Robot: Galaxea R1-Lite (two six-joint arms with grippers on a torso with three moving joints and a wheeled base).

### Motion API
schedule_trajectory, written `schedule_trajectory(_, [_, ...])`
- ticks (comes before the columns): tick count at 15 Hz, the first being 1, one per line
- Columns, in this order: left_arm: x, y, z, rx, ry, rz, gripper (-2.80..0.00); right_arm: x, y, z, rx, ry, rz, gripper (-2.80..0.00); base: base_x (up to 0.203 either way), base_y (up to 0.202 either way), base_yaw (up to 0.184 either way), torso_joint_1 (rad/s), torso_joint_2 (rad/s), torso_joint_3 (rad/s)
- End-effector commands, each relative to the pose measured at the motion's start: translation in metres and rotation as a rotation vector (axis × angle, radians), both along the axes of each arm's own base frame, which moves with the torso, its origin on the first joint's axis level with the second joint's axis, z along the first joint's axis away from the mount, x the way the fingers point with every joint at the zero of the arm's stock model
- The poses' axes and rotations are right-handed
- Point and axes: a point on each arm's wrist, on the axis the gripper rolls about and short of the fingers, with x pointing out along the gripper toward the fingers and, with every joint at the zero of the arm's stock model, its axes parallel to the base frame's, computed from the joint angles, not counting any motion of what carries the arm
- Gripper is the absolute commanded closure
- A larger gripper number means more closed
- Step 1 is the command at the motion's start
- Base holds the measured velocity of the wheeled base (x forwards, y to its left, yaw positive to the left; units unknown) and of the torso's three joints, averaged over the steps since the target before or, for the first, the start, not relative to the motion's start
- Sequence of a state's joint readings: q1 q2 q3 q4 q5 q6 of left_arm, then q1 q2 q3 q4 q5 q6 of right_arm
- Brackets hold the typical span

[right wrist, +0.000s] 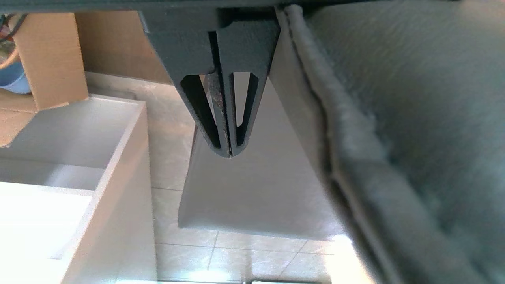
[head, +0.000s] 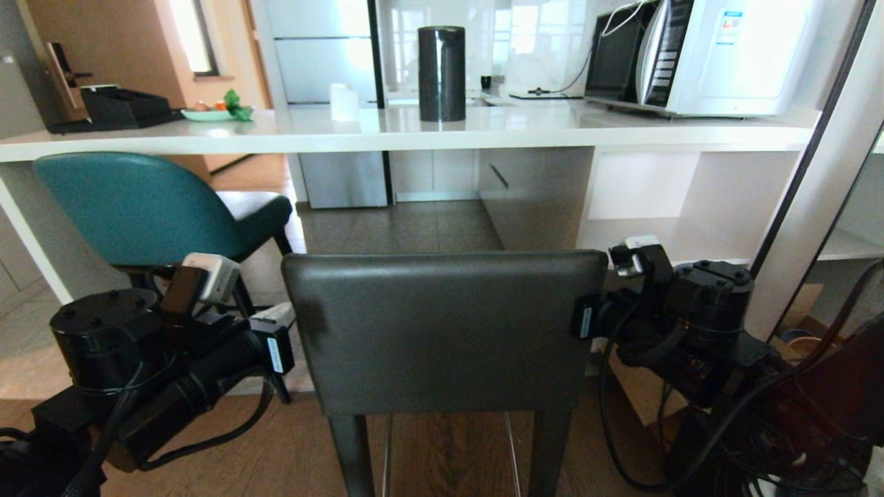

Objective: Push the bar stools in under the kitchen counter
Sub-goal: Push the gray chair back under the dining table

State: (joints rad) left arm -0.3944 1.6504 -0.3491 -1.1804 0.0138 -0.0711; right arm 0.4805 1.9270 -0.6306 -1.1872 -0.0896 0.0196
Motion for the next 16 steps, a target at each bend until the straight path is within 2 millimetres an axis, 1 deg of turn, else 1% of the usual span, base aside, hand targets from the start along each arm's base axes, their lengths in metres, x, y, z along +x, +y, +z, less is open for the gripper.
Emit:
schedule_trajectory(1, [-0.004, -0.014, 0.004, -0.01, -0.023, -0.044, 0.0, -0.003, 0.006, 0.0, 0.001, -0.003, 0.011, 0.0, 0.0, 0.0, 0.0, 0.0, 0.0, 0.0])
schedule_trajectory(5, [-0.007, -0.018, 0.004, -0.01, -0.023, -0.064, 0.0, -0.004, 0.007, 0.0, 0.001, -0.005, -0.007, 0.0, 0.0, 0.0, 0.0, 0.0, 0.0, 0.0])
schedule_trajectory(8, [-0.007, -0.019, 0.011, -0.052, -0.095, -0.066, 0.0, -0.002, 0.006, 0.002, 0.004, -0.01, -0.02, 0.0, 0.0, 0.0, 0.0, 0.0, 0.0, 0.0])
schedule_trajectory(9, [-0.006, -0.019, 0.006, -0.048, -0.089, -0.063, 0.0, 0.0, 0.008, 0.003, 0.008, -0.017, -0.018, 0.0, 0.0, 0.0, 0.0, 0.0, 0.0, 0.0])
schedule_trajectory(12, [-0.006, -0.018, -0.01, -0.021, -0.034, -0.058, 0.0, 0.019, 0.019, 0.004, 0.024, -0.05, -0.013, 0.0, 0.0, 0.0, 0.0, 0.0, 0.0, 0.0])
schedule_trajectory(14, [-0.003, -0.018, -0.023, 0.002, 0.014, -0.052, 0.0, 0.036, 0.03, 0.001, 0.032, -0.067, -0.007, 0.0, 0.0, 0.0, 0.0, 0.0, 0.0, 0.0])
schedule_trajectory(16, [0.0, -0.018, -0.025, 0.006, 0.02, -0.047, 0.0, 0.05, 0.041, 0.0, 0.042, -0.089, 0.0, 0.0, 0.0, 0.0, 0.0, 0.0, 0.0, 0.0])
